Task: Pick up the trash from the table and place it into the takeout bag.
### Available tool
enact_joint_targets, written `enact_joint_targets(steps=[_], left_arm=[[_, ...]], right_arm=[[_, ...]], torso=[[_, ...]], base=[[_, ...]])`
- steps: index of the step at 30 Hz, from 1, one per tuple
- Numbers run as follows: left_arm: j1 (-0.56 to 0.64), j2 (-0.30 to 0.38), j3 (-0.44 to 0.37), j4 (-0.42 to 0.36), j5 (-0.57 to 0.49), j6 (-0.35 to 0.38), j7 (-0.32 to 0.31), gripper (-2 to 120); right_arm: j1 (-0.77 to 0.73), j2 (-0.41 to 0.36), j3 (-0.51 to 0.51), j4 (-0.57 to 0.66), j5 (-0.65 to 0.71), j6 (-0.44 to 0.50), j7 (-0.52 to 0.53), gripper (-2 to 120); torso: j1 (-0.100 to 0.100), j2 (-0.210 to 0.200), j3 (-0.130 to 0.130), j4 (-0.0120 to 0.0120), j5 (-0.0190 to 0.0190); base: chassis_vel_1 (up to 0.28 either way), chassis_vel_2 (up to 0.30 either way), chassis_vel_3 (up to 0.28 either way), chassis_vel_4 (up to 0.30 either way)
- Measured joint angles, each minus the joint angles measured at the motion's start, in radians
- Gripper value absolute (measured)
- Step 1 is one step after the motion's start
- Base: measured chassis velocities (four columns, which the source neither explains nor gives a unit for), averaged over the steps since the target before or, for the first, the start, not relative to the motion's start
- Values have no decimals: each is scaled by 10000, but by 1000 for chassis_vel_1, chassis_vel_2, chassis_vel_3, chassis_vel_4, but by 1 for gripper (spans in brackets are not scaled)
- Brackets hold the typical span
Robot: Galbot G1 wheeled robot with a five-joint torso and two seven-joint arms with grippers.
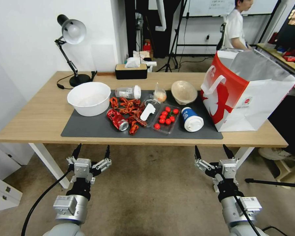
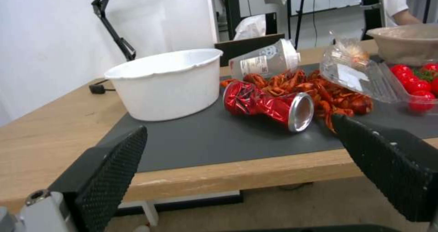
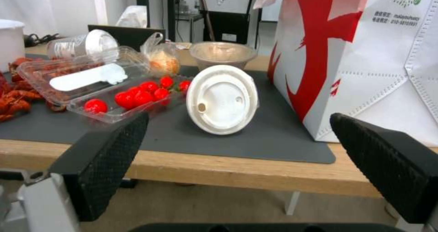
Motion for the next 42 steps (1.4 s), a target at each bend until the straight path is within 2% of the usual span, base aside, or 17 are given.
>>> enact_joint_targets(steps=[3, 5, 6, 7, 8, 9, 10, 12, 27, 33, 36, 38, 41, 42], left_arm=[[-177, 61, 71, 95, -141, -14, -141, 100], [-980, 349, 424, 543, -830, -133, -809, 100], [-980, 349, 424, 543, -830, -133, -809, 100], [-1509, 550, 673, 835, -1281, -213, -1233, 100], [-1842, 657, 803, 1027, -1565, -313, -1482, 100], [-1842, 657, 803, 1027, -1565, -313, -1482, 100], [-2070, 658, 947, 1201, -1818, -511, -1627, 100], [-2088, 631, 991, 1277, -1923, -654, -1663, 100], [-1613, 557, 890, 1230, -1644, -1067, -1550, 100], [-1433, 550, 822, 1067, -1563, -1018, -1528, 100], [-1428, 608, 803, 991, -1551, -911, -1524, 100], [-1522, 685, 870, 994, -1570, -808, -1524, 100], [-1854, 984, 1168, 1117, -1712, -574, -1507, 100], [-1985, 1176, 1314, 1198, -1813, -455, -1490, 100]], right_arm=[[179, -107, 77, -94, 165, -24, -91, 100], [870, -490, 347, -371, 598, -218, -321, 100], [870, -490, 347, -371, 598, -218, -321, 100], [1063, -591, 380, -471, 782, -225, -428, 100], [1319, -773, 522, -649, 1058, -314, -559, 100], [1319, -773, 522, -649, 1058, -314, -559, 100], [1755, -1072, 739, -880, 1470, -415, -748, 100], [2017, -1441, 902, -1044, 1785, -486, -880, 100], [2037, -2007, 876, -1197, 2146, -466, -1129, 100], [2312, -2565, 541, -1069, 2819, -678, -509, 100], [3144, -3282, -40, -904, 4388, -1581, 337, 100], [3275, -3431, -96, -857, 4696, -1749, 544, 100], [3390, -3670, -73, -750, 5211, -1937, 989, 100], [3604, -3855, -94, -729, 5560, -2058, 1381, 100]], torso=[[-1, 1, 1, 0, 1], [0, 0, 0, 9, -2], [0, 0, 0, 9, -2], [1, 0, 1, -3, 4], [2, -1, 1, -17, -6], [2, -1, 1, -17, -6], [7, -4, 3, 1, -1], [5, -4, 3, 4, 3], [1, -2, 0, 1, 1], [-1, 1, 0, -2, -1], [0, 0, 0, 6, 1], [0, 0, 1, 10, 2], [0, 1, 1, -4, -1], [1, 1, 0, -18, -4]], base=[[0, 0, 0, 0], [0, 0, 0, 0], [0, 0, 0, 0], [0, 0, 0, 0], [0, 0, 0, 0], [0, 0, 0, 0], [0, 0, 0, 0], [0, 0, 0, 0], [0, 0, 0, 0], [0, 0, 0, 0], [0, 0, 0, 0], [0, 0, 0, 0], [0, 0, 0, 0], [0, 0, 0, 0]])
